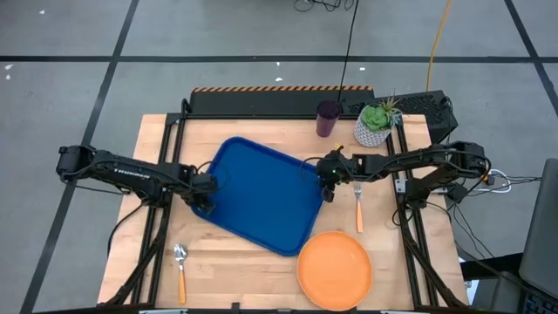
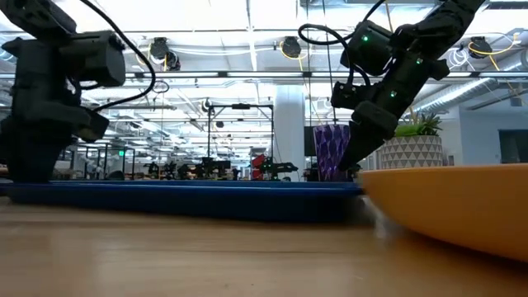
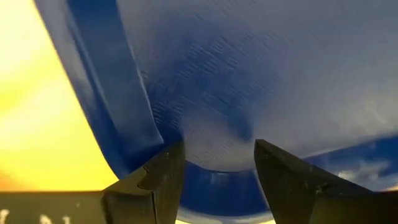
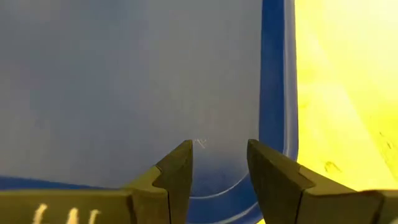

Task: Pick and place plate/cup/fork/spoon on tray
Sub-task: Prepare the blue serving tray, then put the yellow spoon on the left of the blue serving tray

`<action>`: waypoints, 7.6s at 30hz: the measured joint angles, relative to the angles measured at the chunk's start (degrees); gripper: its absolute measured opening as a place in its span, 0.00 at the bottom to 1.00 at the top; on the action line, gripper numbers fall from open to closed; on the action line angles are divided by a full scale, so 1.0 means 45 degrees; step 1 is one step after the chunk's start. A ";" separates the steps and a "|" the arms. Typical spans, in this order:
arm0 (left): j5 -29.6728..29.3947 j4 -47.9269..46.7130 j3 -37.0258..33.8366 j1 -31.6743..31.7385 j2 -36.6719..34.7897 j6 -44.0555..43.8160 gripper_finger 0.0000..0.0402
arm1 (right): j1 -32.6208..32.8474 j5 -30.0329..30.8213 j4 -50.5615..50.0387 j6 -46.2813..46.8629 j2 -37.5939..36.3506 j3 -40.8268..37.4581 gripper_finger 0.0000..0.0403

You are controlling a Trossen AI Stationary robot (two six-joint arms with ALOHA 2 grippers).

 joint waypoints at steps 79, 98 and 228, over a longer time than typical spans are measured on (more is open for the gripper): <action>-0.1759 0.0916 0.0291 0.3751 0.0136 -0.1752 0.10 | 0.0641 -0.0136 -0.0943 -0.2210 -0.1215 0.0005 0.36; -0.2263 0.1986 0.0267 -0.0376 0.0146 -0.6538 0.09 | 0.0660 -0.0097 -0.2024 -0.2460 -0.4176 -0.0912 0.36; -0.9497 0.6420 1.3546 -0.6614 1.2161 2.4805 0.40 | 0.1681 -0.2687 0.5177 0.4480 -1.0340 -0.3445 0.36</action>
